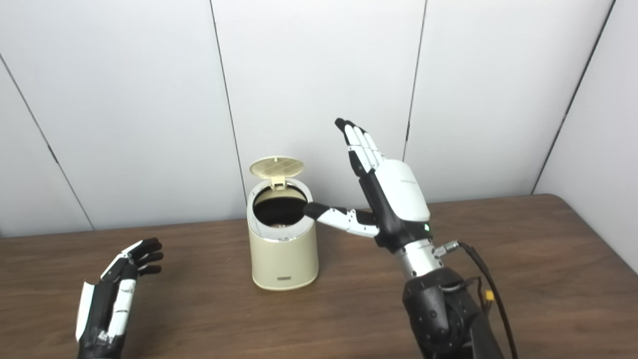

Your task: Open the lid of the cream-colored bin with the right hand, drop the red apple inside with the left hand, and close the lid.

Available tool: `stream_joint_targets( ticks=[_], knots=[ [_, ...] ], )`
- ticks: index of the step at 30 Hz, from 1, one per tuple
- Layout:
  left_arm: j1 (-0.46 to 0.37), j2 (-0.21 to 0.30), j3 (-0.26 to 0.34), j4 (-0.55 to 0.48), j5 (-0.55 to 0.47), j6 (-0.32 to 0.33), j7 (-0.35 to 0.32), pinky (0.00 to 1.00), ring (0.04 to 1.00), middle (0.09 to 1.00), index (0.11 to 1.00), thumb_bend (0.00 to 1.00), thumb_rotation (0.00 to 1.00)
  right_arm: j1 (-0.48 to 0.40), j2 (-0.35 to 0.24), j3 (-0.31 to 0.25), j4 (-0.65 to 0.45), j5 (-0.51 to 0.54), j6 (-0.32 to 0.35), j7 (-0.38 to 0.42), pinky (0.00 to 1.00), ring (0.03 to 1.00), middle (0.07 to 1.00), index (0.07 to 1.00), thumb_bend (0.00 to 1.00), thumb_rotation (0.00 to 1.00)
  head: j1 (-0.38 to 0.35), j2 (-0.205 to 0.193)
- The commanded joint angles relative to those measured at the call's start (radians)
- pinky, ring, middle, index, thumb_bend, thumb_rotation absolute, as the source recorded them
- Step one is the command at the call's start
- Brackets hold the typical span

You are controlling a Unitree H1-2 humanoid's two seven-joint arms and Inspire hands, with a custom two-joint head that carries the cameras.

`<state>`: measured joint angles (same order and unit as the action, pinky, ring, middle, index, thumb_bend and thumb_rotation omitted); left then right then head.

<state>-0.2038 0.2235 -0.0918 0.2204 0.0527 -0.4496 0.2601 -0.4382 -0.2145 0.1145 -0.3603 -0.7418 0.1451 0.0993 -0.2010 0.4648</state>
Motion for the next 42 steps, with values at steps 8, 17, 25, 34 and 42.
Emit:
stream_joint_targets(
  ticks=[8,17,25,34,42],
  knots=[
    [-0.009,-0.062,0.031,0.107,0.011,-0.02,-0.035,0.69,0.748,0.774,0.786,0.45,0.91,-0.187,-0.044,0.035,0.017,-0.051,0.036,0.116,0.89,1.0,1.0,0.996,0.73,0.98,0.017,0.002],
    [-0.001,-0.06,0.021,0.082,0.058,-0.02,-0.03,0.69,0.756,0.782,0.79,0.41,0.91,-0.323,-0.067,0.099,0.123,-0.103,0.086,0.261,0.91,1.0,0.977,0.965,0.87,0.96,0.024,0.0],
    [-0.003,-0.07,0.016,0.08,0.08,-0.02,-0.015,0.66,0.735,0.76,0.762,0.43,0.83,-0.444,-0.086,0.163,0.254,-0.122,0.122,0.38,0.86,0.964,0.922,0.899,0.89,0.93,0.032,-0.003],
    [0.003,-0.077,0.004,0.069,0.106,-0.02,0.003,0.67,0.736,0.766,0.775,0.45,0.84,-0.488,-0.079,0.188,0.341,-0.112,0.145,0.415,0.88,0.961,0.929,0.906,0.87,0.91,0.047,-0.001],
    [0.003,-0.076,0.0,0.064,0.12,-0.02,0.015,0.67,0.736,0.764,0.771,0.45,0.85,-0.493,-0.086,0.211,0.338,-0.093,0.165,0.469,0.85,0.957,0.914,0.887,0.9,0.94,0.048,0.002]
  ],
)
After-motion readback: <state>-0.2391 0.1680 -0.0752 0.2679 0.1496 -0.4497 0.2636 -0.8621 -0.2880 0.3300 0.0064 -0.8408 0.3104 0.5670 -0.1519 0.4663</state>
